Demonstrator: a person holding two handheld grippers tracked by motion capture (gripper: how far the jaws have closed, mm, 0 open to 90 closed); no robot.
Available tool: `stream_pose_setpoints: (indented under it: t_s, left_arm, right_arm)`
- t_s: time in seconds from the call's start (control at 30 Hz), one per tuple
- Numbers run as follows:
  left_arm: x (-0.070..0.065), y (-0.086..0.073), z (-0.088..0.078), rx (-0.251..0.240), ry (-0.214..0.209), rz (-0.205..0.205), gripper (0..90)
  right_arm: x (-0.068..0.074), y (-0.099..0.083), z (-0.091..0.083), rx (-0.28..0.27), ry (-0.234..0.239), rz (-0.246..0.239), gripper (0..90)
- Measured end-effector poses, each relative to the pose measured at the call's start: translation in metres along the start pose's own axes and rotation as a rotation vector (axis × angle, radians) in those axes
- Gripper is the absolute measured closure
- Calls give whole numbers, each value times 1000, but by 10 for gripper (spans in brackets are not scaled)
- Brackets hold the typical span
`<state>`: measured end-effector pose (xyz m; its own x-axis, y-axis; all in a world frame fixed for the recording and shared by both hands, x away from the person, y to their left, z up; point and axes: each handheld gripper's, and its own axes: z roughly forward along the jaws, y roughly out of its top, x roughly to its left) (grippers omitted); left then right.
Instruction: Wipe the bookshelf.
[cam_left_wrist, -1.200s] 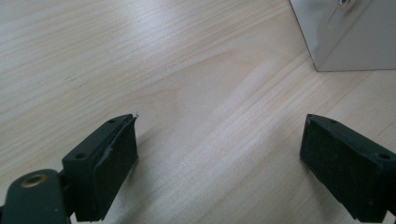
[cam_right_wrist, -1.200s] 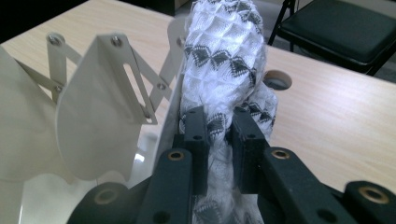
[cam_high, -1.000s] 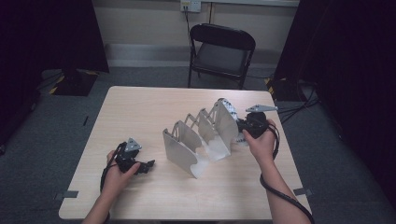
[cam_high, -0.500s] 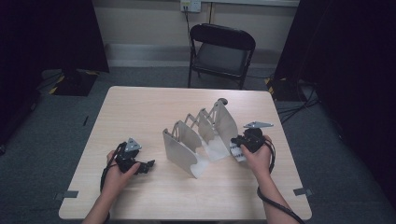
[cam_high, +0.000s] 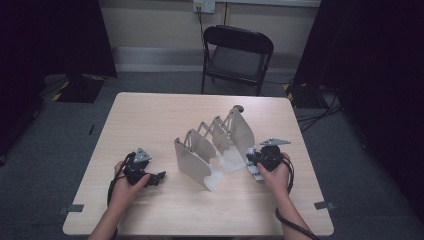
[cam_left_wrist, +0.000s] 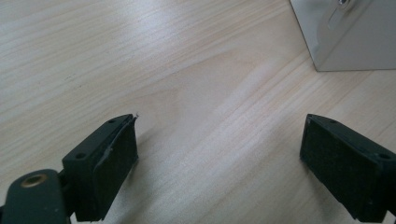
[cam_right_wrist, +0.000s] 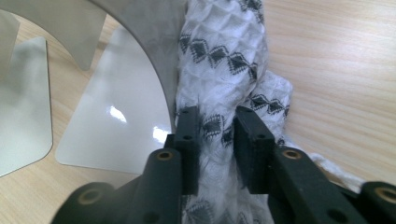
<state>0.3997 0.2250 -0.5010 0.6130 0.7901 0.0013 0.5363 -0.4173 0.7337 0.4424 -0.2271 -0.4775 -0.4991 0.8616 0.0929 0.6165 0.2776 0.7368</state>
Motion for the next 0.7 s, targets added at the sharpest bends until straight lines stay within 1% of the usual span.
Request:
stream_pose_setpoints:
  t_s: [0.07, 0.1, 0.17, 0.23, 0.3, 0.4, 0.47, 0.5, 0.57, 0.6, 0.63, 0.7]
  left_arm:
    - [0, 0, 0, 0, 0, 0, 109]
    - [0, 0, 0, -1, 0, 0, 109]
    - [0, 0, 0, 0, 0, 1, 109]
    - [0, 0, 0, 0, -1, 0, 109]
    - [0, 0, 0, 0, 0, 1, 109]
    - [0, 0, 0, 0, 0, 0, 109]
    - [0, 0, 0, -1, -1, 0, 109]
    - [0, 0, 0, -1, 0, 0, 109]
    - [0, 0, 0, 0, 0, 0, 109]
    - [0, 0, 0, 1, 0, 1, 109]
    - [0, 0, 0, 0, 0, 0, 109]
    - [0, 0, 0, 0, 0, 0, 109]
  right_arm:
    - [-2, 2, -5, -13, 0, 12, 655]
    - [-3, 3, -8, -19, -11, 18, 626]
    - [-7, 5, -12, -40, -12, 28, 635]
    - [-10, 7, -15, -53, -29, 32, 645]
    - [-14, 8, -15, -66, -39, 45, 644]
    - [-17, 6, -11, -57, -51, 52, 657]
    - [-17, 4, -7, -38, -50, 43, 687]
    - [-16, 2, -5, -30, -55, 34, 739]
    - [-14, -2, 0, -3, -54, 29, 756]
    - [-13, -5, 3, -7, -52, 15, 769]
    - [-13, -6, 3, -11, -57, 12, 782]
    - [-13, -7, 3, -22, -54, 40, 795]
